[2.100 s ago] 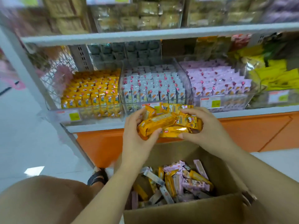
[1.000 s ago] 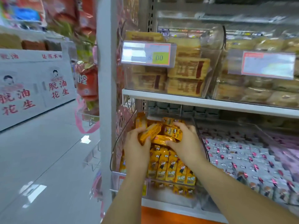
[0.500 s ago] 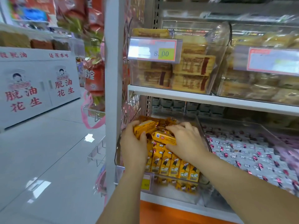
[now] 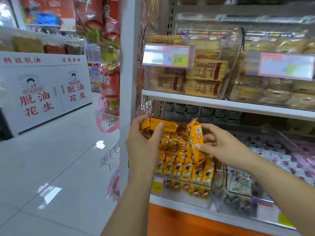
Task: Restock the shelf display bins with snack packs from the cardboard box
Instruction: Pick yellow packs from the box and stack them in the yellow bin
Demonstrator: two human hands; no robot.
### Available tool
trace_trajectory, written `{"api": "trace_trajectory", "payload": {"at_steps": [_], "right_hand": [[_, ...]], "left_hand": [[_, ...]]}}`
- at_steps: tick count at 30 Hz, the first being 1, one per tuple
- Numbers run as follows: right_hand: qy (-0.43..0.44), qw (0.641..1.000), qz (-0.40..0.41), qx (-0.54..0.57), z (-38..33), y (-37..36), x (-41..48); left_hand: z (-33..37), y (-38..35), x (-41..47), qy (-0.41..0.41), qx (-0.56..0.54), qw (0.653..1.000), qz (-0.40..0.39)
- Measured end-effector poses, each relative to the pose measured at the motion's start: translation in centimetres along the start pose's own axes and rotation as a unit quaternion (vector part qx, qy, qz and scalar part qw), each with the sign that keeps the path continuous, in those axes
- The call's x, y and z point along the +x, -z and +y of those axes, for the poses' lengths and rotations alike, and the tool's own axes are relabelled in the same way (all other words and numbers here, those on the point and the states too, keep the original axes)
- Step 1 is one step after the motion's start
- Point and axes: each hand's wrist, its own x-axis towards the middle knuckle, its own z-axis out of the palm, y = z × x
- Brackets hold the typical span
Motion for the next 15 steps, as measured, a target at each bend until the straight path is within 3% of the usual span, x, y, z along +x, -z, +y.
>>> {"api": "trace_trajectory", "payload": {"at_steps": [8,15], "right_hand": [[-0.032,0.991,-0.046,0.125,-0.1,1.3,-3.3],[-0.064,0.979,-0.047,0.19,0.6,2.1,-3.9]], "left_hand": [[0.1,-0.9,-1.7,0.074,0.065,0.989,-0.109],[-0.6,-2.1,-2.1,0.082,0.076,0.978,-0.177]]}}
